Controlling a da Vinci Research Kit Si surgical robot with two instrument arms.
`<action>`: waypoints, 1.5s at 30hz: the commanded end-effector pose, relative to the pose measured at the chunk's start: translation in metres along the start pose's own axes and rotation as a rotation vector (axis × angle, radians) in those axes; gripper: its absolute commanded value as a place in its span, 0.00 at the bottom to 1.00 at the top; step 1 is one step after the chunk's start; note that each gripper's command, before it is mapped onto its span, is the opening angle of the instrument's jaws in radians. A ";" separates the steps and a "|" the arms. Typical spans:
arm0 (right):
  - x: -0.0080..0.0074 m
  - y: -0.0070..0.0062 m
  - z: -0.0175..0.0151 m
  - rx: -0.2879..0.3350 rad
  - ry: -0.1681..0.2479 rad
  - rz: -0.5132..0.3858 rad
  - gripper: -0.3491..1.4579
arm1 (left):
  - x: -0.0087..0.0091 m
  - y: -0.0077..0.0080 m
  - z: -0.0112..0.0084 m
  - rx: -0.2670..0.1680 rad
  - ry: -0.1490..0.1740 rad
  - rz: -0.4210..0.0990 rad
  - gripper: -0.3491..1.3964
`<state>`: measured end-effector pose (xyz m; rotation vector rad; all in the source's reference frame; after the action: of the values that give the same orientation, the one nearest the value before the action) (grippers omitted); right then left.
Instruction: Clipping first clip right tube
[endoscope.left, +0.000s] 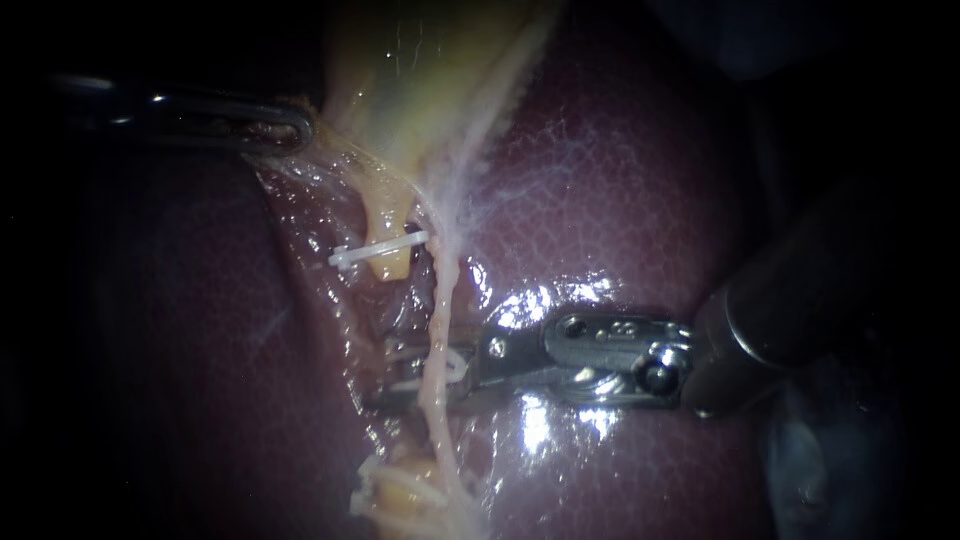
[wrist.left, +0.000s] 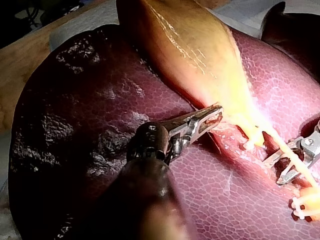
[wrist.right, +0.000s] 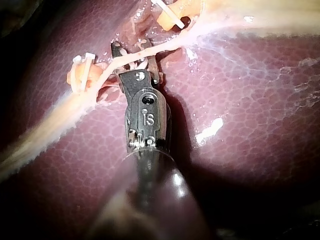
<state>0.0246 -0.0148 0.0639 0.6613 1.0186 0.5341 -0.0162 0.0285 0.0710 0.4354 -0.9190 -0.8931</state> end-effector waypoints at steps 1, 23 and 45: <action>0.0000 0.0000 0.0000 0.000 0.000 0.000 0.31 | 0.0000 0.0000 0.0000 0.001 0.000 0.000 0.00; -0.0011 0.0014 -0.0024 -0.012 0.017 -0.058 0.47 | 0.0001 0.0000 -0.0002 0.001 0.000 0.000 0.00; -0.0018 0.0017 -0.0072 0.014 0.006 -0.074 0.47 | 0.0001 0.0001 -0.0004 0.002 0.001 0.001 0.00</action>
<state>0.0170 -0.0129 0.0636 0.6350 1.0489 0.4624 -0.0158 0.0284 0.0709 0.4370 -0.9195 -0.8914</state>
